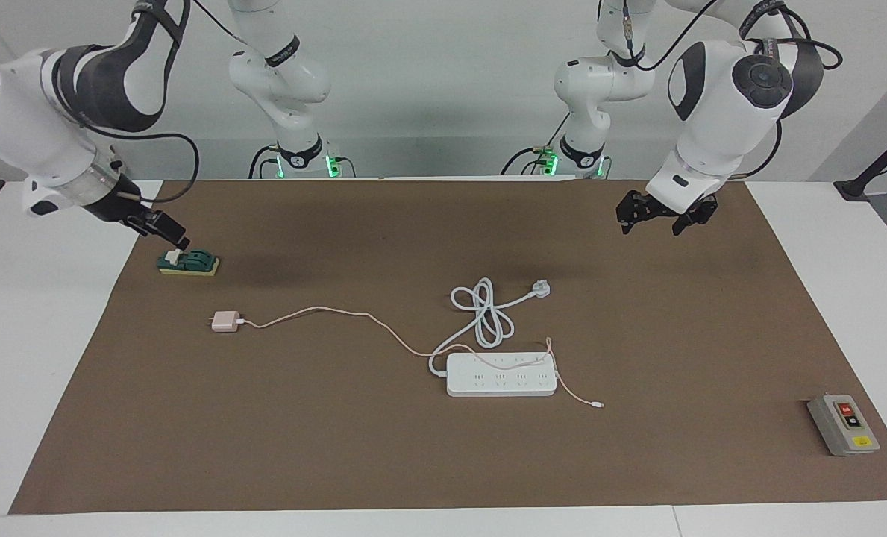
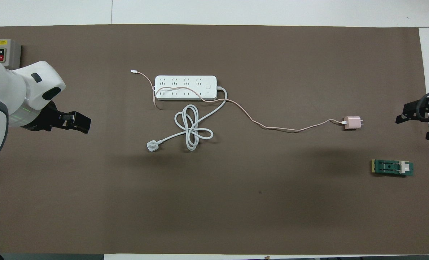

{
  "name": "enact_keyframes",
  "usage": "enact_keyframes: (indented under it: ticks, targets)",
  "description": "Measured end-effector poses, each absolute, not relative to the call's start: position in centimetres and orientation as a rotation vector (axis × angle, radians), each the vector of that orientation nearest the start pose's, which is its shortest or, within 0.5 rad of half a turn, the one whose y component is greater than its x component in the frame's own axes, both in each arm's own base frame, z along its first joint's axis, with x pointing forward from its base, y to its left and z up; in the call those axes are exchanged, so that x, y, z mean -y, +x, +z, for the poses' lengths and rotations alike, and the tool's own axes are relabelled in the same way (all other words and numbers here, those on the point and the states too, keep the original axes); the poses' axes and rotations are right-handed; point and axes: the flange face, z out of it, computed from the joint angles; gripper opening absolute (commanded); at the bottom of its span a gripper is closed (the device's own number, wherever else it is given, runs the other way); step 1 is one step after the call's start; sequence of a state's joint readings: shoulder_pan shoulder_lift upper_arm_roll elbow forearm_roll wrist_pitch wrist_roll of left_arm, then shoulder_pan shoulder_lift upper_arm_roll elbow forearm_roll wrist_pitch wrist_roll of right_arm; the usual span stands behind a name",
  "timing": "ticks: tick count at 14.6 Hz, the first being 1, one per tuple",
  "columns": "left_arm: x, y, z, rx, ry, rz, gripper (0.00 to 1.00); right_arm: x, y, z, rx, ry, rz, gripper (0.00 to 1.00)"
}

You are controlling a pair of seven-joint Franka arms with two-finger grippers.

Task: Plug charger into power strip
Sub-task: 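Reach the right gripper to the pink charger plug and grasp it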

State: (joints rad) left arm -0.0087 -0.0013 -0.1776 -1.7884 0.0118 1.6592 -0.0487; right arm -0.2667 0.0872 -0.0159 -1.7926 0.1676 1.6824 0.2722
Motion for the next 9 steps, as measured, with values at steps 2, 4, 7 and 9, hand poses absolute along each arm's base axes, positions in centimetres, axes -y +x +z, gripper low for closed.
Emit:
enact_keyframes:
  ticks: [2, 4, 7, 9]
  targets:
    - [10.0, 53.9, 53.0, -0.216, -3.101, 0.196, 1.0, 14.5, 56.0, 45.3, -1.114, -2.683, 0.35, 1.0]
    - [10.0, 53.9, 53.0, -0.216, -3.101, 0.196, 1.0, 14.6, 56.8, 42.7, -1.298, -2.543, 0.415, 1.0]
    - [10.0, 53.9, 53.0, -0.216, -3.101, 0.196, 1.0, 16.5, 57.3, 38.4, -1.469, -2.332, 0.513, 1.0]
    - [10.0, 53.9, 53.0, -0.216, -3.101, 0.196, 1.0, 18.6, 57.4, 35.1, -1.528, -2.227, 0.552, 1.0]
